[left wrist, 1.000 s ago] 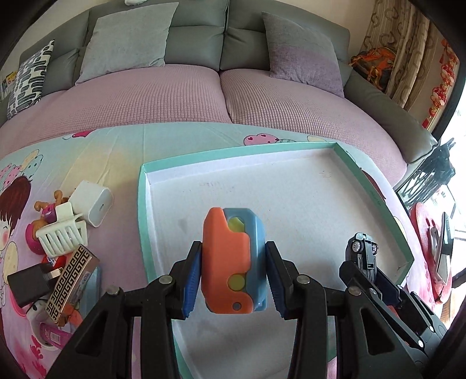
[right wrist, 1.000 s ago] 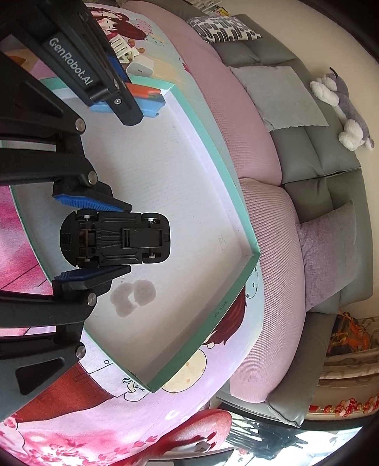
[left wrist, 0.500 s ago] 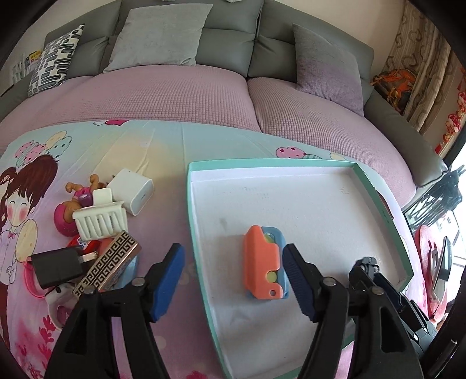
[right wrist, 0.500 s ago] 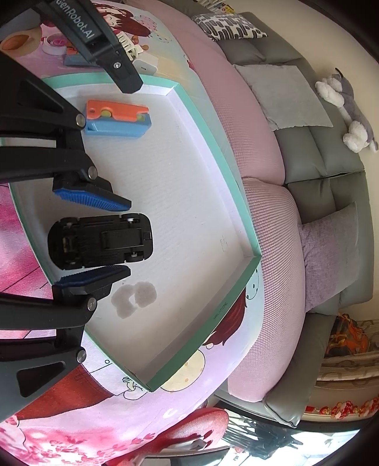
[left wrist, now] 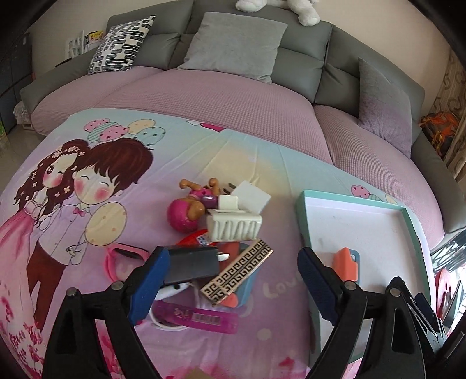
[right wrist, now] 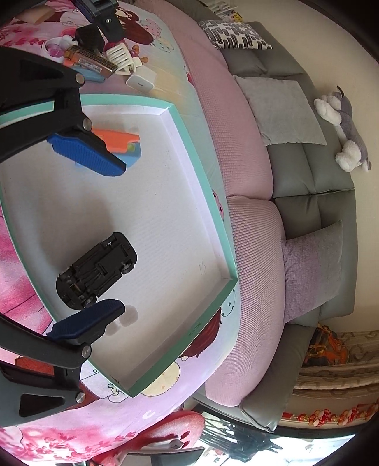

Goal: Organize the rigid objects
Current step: 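Grasp the pink tube with the right tool while the left tool moves toward the pink watch band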

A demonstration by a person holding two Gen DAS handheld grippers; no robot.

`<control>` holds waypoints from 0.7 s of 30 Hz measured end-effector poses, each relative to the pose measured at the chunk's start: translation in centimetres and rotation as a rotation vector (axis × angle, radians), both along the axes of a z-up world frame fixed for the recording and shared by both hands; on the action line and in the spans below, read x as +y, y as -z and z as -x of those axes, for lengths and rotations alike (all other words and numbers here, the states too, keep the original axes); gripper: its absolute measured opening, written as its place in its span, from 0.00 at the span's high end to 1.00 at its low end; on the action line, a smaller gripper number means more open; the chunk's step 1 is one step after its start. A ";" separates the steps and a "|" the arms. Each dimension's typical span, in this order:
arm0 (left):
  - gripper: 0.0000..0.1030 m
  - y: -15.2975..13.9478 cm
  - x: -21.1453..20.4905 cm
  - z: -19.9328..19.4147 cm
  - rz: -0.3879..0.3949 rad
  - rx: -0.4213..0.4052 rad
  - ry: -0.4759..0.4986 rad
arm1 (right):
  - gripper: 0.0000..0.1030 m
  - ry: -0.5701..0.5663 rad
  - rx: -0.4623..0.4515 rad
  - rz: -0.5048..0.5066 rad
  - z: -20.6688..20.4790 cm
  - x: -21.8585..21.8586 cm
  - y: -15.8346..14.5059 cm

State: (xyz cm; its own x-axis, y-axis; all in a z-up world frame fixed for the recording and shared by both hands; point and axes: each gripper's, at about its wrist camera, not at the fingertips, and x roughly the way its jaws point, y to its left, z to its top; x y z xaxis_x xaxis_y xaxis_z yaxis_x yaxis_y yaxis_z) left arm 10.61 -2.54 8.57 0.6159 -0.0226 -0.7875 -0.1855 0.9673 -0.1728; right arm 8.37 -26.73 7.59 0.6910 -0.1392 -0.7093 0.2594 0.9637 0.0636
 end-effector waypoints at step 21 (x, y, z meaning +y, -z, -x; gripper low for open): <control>0.00 0.0 13.9 4.4 -0.020 -0.030 -0.318 | 0.00 -0.373 -0.009 0.018 -0.4 14.7 -0.6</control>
State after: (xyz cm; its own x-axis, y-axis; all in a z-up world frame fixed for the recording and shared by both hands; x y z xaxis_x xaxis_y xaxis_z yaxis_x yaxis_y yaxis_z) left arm 6.19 11.34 8.56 0.6127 0.1901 -0.7671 -0.4745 0.8647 -0.1648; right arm 8.80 -11.98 8.17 0.7025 0.1109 -0.7030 -0.1107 0.9928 0.0460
